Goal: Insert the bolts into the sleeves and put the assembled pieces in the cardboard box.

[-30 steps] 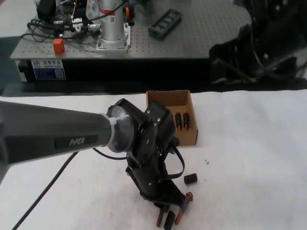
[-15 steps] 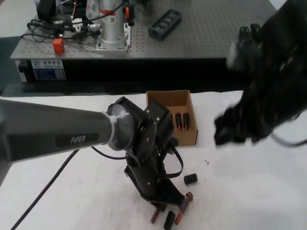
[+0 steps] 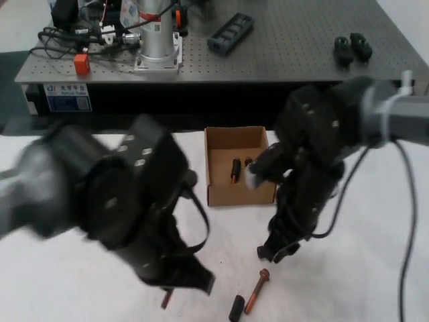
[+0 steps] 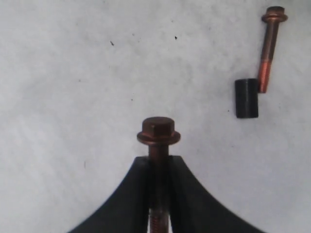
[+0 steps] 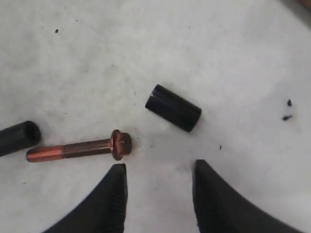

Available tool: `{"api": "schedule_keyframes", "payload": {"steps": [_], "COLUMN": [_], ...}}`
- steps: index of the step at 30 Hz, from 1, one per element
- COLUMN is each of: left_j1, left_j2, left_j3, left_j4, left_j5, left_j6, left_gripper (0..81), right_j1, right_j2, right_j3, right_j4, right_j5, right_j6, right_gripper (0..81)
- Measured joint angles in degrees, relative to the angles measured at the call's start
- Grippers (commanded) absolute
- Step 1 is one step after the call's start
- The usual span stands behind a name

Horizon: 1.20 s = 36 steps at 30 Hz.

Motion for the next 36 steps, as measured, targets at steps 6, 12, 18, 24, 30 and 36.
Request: {"api": "schedule_keyframes", "payload": {"steps": [6,12,18,24,30,36], "left_j1": [0.13,0.13,0.13,0.13,0.13,0.13], "left_j2": [-10.1,-12.99,-13.8,-13.78,-13.78,-13.78], "left_j3": [3.36,3.36,3.45,3.45,3.45,3.45], "left_j4": [2.04,3.25,3.91,3.91,3.91,4.05], "left_j5": [0.01,0.01,0.01,0.01,0.01,0.01], "left_j6": [-0.23,-0.23,-0.23,-0.23,-0.23,-0.23], "left_gripper": [0.6,0.6,0.6,0.6,0.6,0.6], "right_j1": [3.22,5.07,5.6,5.6,5.6,5.6], "right_j2": [5.45,10.56,13.79,15.67,15.7,15.7], "right_j3": [-3.99,-8.13,-10.21,-10.3,-10.41,-10.41], "right_j4": [-0.15,-0.39,-0.61,2.1,3.01,3.01], "right_j5": [6.27,12.3,13.91,12.08,11.66,11.13], "right_j6": [-5.46,-9.68,-11.76,-12.79,-13.78,-14.06], "right_gripper": [31.4,31.2,31.2,31.2,31.1,12.0]}}
